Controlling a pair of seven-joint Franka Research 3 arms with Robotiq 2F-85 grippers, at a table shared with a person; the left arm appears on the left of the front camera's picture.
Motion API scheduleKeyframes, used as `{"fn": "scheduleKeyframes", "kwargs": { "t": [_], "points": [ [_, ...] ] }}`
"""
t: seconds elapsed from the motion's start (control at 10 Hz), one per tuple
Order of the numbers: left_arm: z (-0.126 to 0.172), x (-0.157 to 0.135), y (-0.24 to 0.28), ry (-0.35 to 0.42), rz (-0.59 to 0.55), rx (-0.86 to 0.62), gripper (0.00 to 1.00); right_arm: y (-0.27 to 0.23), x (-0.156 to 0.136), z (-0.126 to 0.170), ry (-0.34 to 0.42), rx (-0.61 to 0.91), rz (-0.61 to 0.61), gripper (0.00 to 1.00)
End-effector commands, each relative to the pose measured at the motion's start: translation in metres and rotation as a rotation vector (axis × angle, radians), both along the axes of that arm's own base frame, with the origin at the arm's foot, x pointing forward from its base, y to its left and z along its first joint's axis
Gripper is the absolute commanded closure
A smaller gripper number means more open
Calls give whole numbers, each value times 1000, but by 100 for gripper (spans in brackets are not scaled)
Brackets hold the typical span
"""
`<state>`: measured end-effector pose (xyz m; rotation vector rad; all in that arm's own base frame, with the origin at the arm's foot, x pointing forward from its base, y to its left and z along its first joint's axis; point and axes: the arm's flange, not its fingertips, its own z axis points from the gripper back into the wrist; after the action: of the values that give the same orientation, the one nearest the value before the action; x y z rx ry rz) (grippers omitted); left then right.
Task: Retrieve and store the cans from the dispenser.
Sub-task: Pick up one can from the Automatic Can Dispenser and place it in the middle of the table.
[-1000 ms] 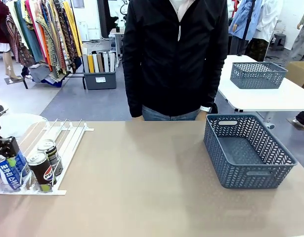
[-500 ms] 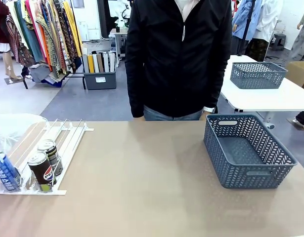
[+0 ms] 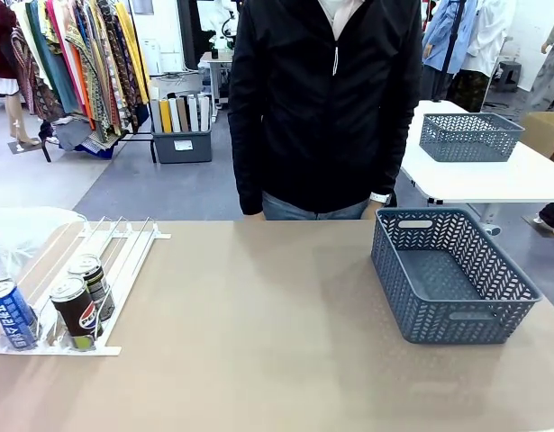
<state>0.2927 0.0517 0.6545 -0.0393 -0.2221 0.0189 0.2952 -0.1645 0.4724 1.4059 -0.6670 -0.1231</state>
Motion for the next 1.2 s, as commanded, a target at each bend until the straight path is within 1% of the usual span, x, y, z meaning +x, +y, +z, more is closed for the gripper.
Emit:
{"fn": "scheduleKeyframes", "kwargs": {
  "t": [0.0, 0.1, 0.3, 0.4, 0.5, 0.6, 0.7, 0.8, 0.9, 1.0, 1.1],
  "points": [
    [-13, 7, 11, 21, -24, -106, 100, 0, 0, 4, -3, 13, -4, 0],
    [0, 0, 0, 0, 0, 0, 100, 0, 0, 4, -3, 13, -4, 0],
    [0, 0, 0, 0, 0, 0, 100, 0, 0, 4, -3, 13, -4, 0],
    [-8, 4, 4, 19, -1, -30, 100, 0, 0, 4, -3, 13, -4, 0],
    [-17, 18, -18, -2, 45, -81, 100, 0, 0, 4, -3, 13, -4, 0],
    [-20, 27, -55, -37, 55, -87, 100, 0, 0, 4, -3, 13, -4, 0],
    [-25, 44, -111, -56, -51, -119, 100, 0, 0, 4, -3, 13, -4, 0],
    [-32, 58, -162, -55, -143, -132, 100, 0, 0, 4, -3, 13, -4, 0],
    [-48, 70, -213, -21, -225, -145, 100, 0, 0, 4, -3, 13, -4, 0],
    [-70, 83, -261, 0, -262, -149, 100, 0, 0, 4, -3, 13, -4, 0],
    [-89, 86, -296, 8, -281, -169, 100, 0, 0, 4, -3, 13, -4, 0]
  ]
}}
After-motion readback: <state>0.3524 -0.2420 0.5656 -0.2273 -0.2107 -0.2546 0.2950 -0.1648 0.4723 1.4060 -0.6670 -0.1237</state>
